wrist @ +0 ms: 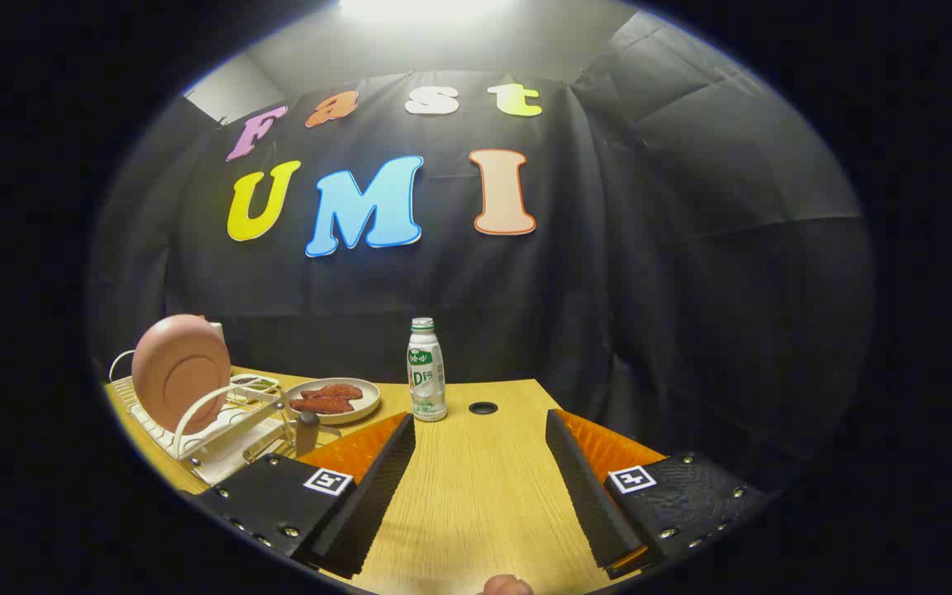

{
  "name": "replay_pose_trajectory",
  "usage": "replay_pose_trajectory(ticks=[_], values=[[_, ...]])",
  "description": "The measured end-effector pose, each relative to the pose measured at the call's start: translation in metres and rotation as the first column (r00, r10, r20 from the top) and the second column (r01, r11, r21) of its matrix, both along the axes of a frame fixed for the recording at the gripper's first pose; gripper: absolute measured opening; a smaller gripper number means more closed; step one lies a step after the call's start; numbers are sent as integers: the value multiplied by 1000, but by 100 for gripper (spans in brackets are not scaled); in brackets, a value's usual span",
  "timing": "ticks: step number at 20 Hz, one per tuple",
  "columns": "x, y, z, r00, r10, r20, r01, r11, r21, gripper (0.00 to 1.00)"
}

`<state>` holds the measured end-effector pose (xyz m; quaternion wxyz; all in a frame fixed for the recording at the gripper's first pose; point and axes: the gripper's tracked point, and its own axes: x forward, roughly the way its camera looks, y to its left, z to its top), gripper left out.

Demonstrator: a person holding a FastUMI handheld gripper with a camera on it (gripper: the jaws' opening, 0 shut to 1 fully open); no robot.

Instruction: Take the plate from the dish rack, then take the spoon from the basket and place it into the plate.

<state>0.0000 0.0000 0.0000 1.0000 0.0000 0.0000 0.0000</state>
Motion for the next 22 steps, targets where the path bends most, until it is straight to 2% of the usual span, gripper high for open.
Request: replay_pose_trajectory(ticks=[10,15,19,22], values=[[-65,62,144,996,12,89,-15,999,29,97],[-80,99,171,997,11,73,-12,1000,5,97],[-86,144,193,994,68,91,-68,998,-6,97],[-83,166,195,994,82,71,-83,997,7,97]])
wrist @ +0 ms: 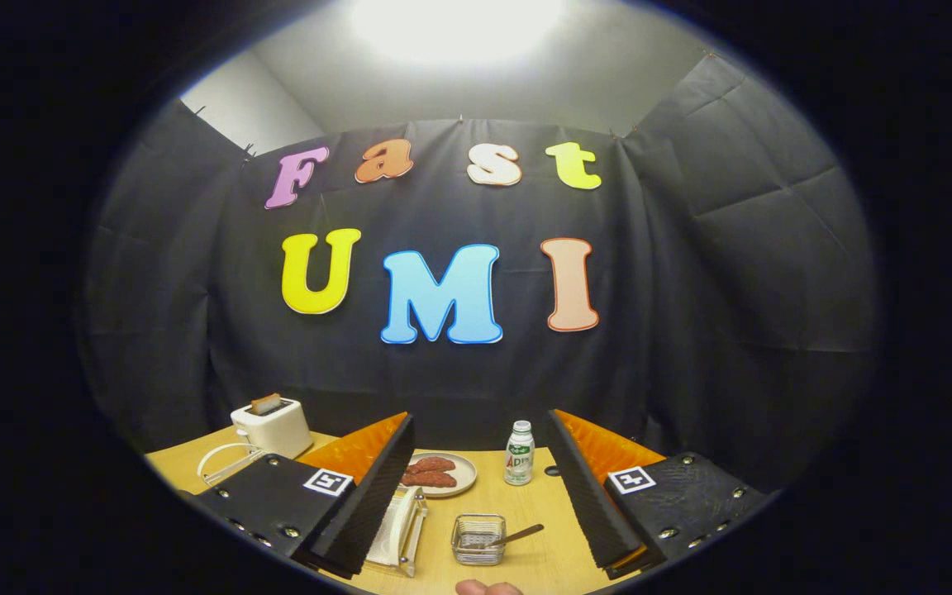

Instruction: Take the plate from the dish rack, then take the spoon from the basket and place it into the plate.

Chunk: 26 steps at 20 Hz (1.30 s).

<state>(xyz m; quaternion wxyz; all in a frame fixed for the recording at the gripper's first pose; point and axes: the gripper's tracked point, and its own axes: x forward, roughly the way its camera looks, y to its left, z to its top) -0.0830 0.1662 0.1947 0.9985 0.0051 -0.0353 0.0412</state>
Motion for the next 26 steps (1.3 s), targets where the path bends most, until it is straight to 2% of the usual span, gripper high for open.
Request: replay_pose_trajectory(ticks=[3,7,11,13,16,19,20,23,26], values=[[8,19,-8,997,6,-79,-5,1000,19,97],[27,48,-16,982,47,-183,-51,999,-15,97],[46,82,-20,961,95,-258,-103,995,-18,97],[54,99,-33,938,105,-330,-124,992,-37,97],[66,120,-52,885,114,-452,-155,986,-54,97],[76,140,-83,795,126,-594,-157,988,-1,97],[78,144,-91,765,122,-633,-148,989,11,97],[92,152,-108,705,103,-702,-95,994,50,96],[103,153,-126,637,56,-769,-71,997,13,96]])
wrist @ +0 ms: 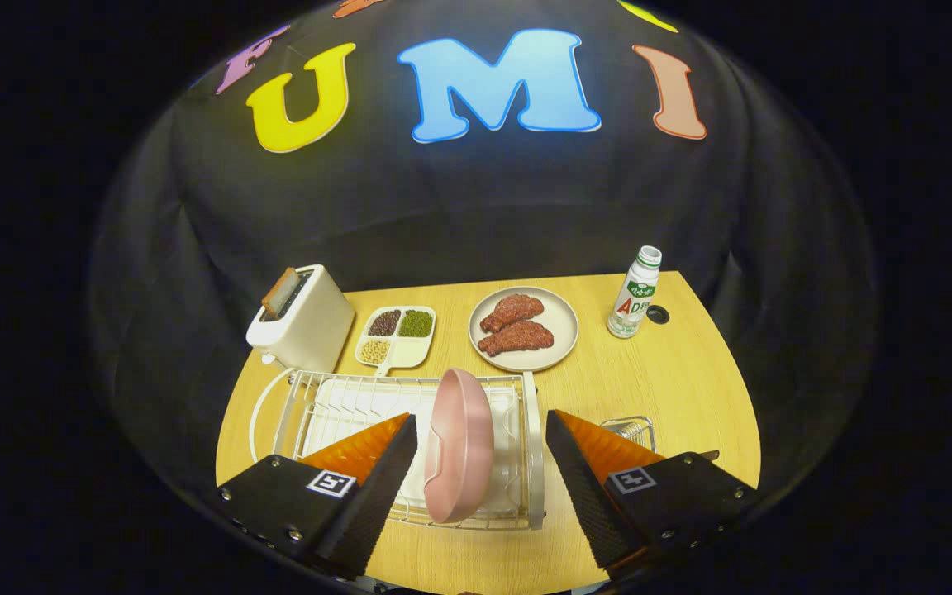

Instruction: Take the plate from the dish rack, then take the spoon from the basket and place it into the plate.

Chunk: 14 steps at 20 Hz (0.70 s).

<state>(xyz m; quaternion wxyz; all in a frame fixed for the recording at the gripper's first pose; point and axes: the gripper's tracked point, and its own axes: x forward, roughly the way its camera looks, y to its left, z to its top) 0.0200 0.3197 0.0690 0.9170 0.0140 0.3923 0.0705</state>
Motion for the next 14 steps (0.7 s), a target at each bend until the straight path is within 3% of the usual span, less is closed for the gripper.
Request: replay_pose_trajectory(ticks=[8,10,11,14], values=[[17,0,-48,983,-63,-170,29,980,-196,95],[18,-7,-54,978,-96,-186,48,967,-251,80],[18,-13,-57,974,-124,-187,67,956,-287,77],[16,-12,-65,962,-177,-209,105,943,-317,50]])
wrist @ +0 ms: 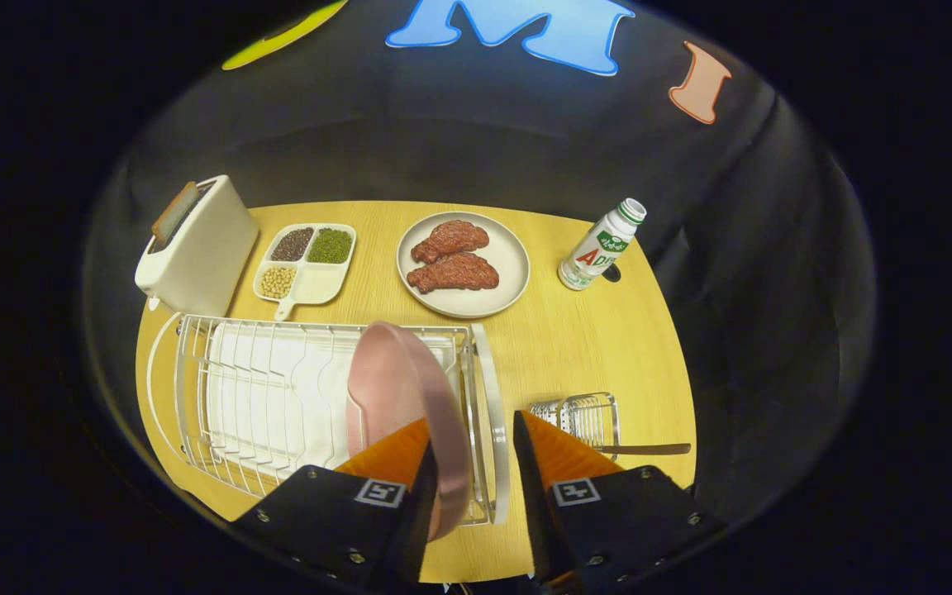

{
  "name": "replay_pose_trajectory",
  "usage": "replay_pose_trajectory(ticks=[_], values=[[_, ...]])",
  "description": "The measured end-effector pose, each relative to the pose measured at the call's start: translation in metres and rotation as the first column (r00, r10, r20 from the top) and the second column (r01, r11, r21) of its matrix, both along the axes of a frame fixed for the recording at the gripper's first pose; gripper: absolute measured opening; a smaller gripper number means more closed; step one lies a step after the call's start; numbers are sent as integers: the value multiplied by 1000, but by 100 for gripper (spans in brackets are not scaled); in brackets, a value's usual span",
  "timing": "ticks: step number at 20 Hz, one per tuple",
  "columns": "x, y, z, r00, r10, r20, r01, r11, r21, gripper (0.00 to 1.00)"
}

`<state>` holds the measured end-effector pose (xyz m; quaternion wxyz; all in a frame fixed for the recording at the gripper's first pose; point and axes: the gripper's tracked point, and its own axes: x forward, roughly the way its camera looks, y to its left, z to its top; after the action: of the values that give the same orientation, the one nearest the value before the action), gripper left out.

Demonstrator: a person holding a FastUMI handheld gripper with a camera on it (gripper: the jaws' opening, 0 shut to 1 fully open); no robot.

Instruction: Take the plate from the dish rack, then take the spoon from the basket and place it into the plate.

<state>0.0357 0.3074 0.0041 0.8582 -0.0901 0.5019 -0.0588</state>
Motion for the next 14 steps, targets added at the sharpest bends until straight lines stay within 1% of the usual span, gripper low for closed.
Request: replay_pose_trajectory(ticks=[2,3,4,6,7,8,9,12,14], values=[[0,4,-2,1000,-30,4,30,1000,0,34],[0,6,-6,999,-37,8,37,999,-7,30],[1,8,-5,1000,-22,6,22,1000,-12,24],[2,13,1,1000,4,-5,-5,1000,-21,18],[2,17,1,1000,6,0,-6,1000,-23,18],[2,16,2,1000,11,-5,-11,999,-31,11],[1,18,3,1000,15,-4,-15,999,-39,11],[0,18,14,1000,-6,6,6,998,-70,11],[2,15,24,1000,-6,15,8,994,-109,11]])
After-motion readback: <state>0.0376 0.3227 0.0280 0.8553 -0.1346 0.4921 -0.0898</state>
